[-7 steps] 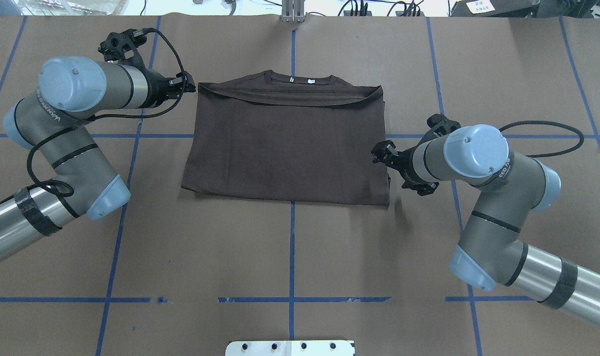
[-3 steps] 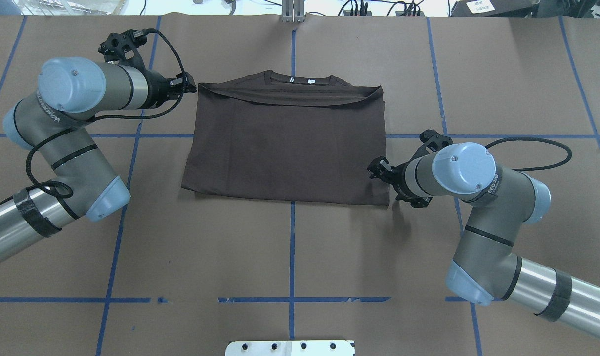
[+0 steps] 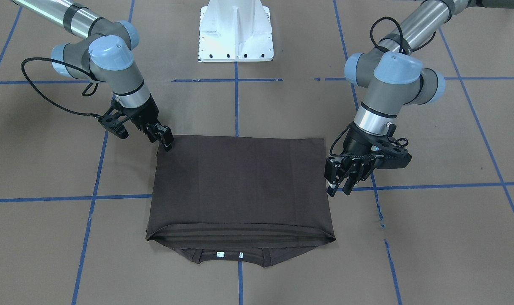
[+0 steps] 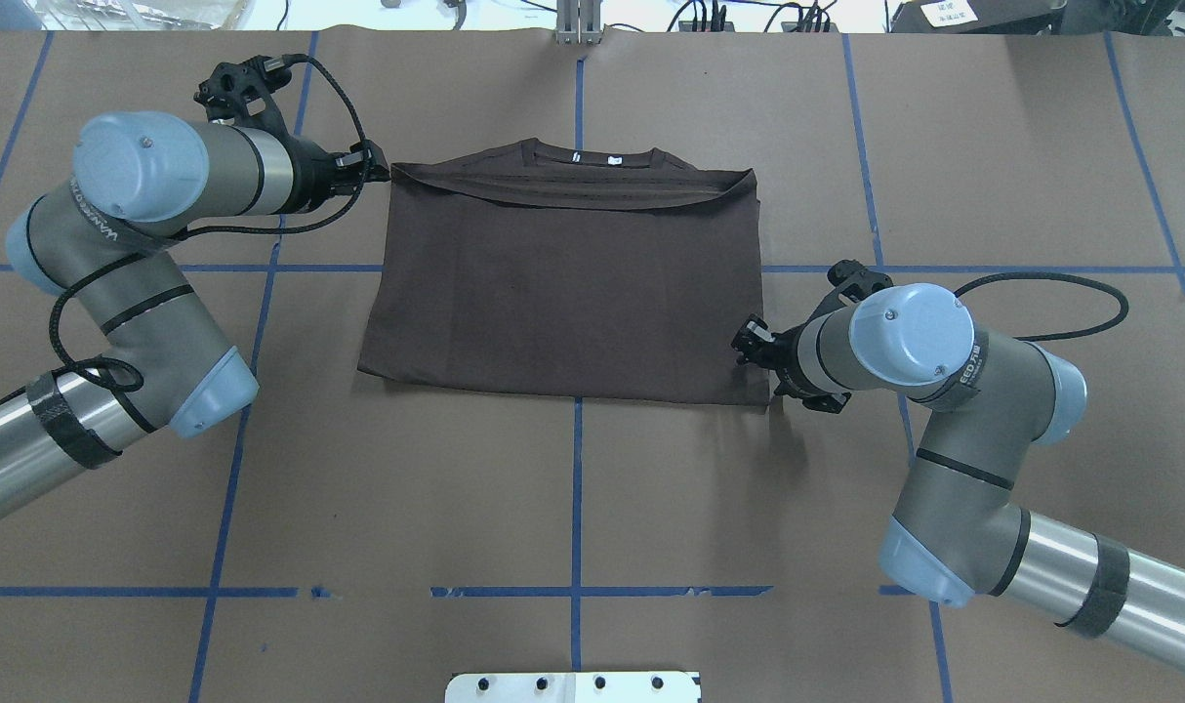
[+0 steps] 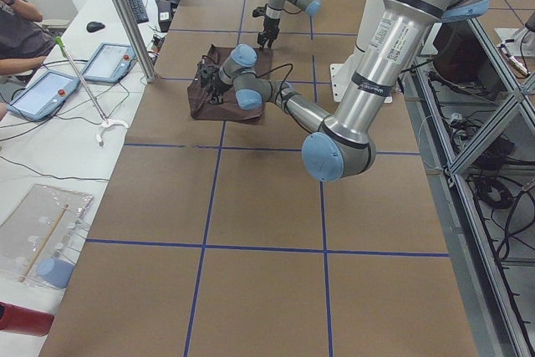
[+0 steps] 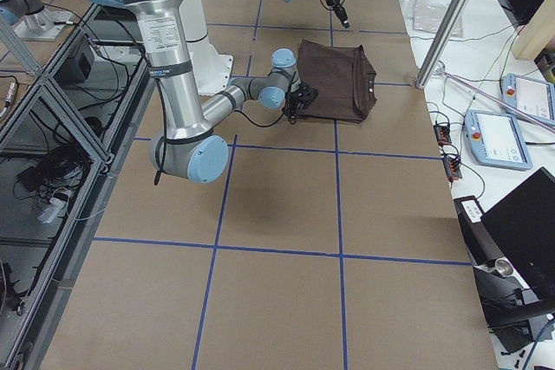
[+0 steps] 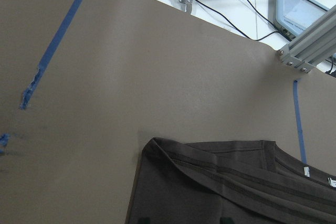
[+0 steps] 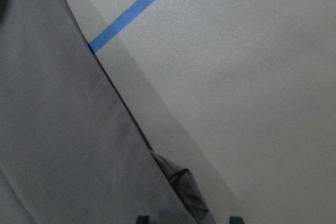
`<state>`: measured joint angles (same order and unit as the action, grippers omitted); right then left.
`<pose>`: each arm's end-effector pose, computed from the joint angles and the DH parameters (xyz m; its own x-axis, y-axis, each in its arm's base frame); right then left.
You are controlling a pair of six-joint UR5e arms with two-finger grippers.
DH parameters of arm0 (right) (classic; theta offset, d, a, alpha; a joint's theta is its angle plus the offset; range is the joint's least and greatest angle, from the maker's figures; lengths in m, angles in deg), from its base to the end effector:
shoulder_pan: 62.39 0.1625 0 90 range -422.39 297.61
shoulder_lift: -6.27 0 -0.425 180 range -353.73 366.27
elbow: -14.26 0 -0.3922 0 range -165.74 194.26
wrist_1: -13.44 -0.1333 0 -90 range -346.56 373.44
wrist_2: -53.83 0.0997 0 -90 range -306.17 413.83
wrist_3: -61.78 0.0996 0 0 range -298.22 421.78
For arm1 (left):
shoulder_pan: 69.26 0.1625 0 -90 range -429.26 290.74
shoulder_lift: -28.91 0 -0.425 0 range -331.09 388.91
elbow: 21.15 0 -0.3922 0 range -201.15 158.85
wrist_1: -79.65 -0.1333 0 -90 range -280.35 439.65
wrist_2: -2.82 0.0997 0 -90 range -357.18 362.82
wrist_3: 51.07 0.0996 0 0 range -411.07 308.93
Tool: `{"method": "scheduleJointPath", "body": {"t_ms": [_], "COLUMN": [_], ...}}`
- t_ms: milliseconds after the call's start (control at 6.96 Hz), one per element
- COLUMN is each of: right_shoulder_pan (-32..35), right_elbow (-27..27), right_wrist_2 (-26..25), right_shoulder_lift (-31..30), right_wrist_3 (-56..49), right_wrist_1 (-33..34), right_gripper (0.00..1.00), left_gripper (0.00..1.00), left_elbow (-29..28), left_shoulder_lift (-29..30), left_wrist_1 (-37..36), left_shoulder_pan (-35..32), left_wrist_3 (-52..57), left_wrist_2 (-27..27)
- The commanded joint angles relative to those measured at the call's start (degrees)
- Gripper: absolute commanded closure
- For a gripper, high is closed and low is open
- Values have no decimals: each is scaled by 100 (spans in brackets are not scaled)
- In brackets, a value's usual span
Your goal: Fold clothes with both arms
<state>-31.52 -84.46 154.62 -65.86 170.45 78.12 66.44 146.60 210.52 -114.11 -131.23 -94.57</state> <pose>-0.4730 -0.4163 0.3733 0.3808 0.5940 0.7087 -0.5272 0.7691 -0.3614 0.3991 -0.5670 0.3201 0.3877 -0.1466 -0.9100 0.5579 0.8232 0.1051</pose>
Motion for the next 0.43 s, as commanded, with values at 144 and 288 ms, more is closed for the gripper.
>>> {"method": "scheduleJointPath", "body": {"t_ms": [144,288], "right_shoulder_pan": [-63,-124], "right_elbow": [-190,-470], "right_wrist_2": [63,211], "right_shoulder_lift": [42,-28], "right_wrist_3": [23,23], "right_wrist_1": [27,71], "right_gripper": [100,100], "left_gripper": [46,46], "left_elbow": [-6,-6], "left_shoulder_lift": [0,18], "left_wrist_1": [0,0], "left_shoulder_pan": [3,3], "left_wrist_3": [0,-17], "left_wrist_2": [-9,-9]}}
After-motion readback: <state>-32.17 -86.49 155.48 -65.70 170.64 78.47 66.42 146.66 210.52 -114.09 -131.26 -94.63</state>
